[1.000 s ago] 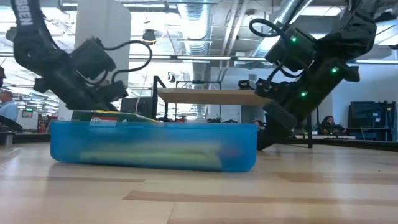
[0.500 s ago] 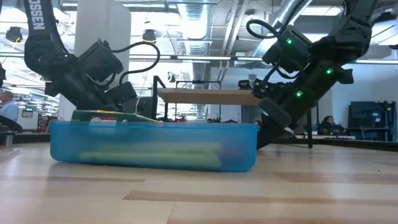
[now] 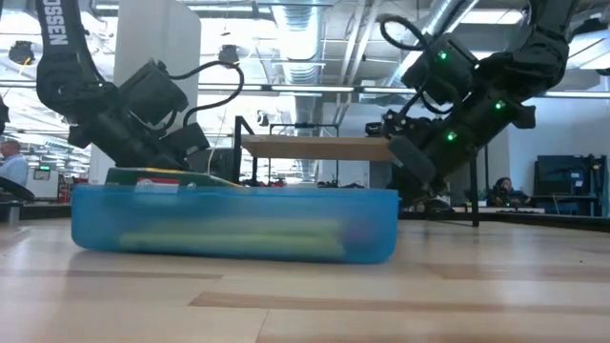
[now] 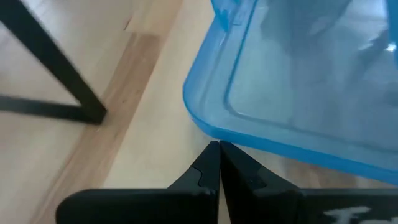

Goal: Pack school essentials
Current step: Close the blue supply box

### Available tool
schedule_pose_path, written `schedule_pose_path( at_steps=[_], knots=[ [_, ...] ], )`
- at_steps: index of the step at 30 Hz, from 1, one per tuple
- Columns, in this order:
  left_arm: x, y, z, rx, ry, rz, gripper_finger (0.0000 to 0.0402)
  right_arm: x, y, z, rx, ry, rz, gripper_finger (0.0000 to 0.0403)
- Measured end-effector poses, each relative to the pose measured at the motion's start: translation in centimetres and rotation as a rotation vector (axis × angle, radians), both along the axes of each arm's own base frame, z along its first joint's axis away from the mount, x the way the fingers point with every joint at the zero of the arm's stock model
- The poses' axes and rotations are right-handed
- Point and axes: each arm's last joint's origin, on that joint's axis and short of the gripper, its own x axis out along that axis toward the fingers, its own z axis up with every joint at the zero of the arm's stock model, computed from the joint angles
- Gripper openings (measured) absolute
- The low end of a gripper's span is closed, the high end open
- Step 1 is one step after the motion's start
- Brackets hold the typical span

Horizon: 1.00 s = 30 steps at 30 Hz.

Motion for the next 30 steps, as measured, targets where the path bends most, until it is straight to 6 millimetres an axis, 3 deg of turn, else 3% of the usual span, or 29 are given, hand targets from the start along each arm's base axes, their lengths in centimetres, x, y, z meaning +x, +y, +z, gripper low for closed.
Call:
schedule_pose_path(
  at_steps=[7, 18, 23, 30],
  knots=[
    [0.1, -0.2, 1.8, -0.004, -0.099, -0.047, 0.0000, 0.1, 0.0, 1.2, -0.017, -0.040, 0.002, 0.0017],
    [-0.7, -1.6, 5.5, 0.047, -0.212, -0.137, 0.0000, -0.4, 0.6, 5.3, -0.039, -0.199, 0.035, 0.0014],
    [-1.3, -3.5, 7.1, 0.063, -0.270, -0.231, 0.0000, -0.6, 2.0, 6.6, -0.032, -0.265, 0.085, 0.0017],
    [-2.0, -7.0, 8.4, 0.027, -0.325, -0.398, 0.0000, 0.3, 5.7, 6.9, 0.010, -0.425, 0.226, 0.0016]
  ],
)
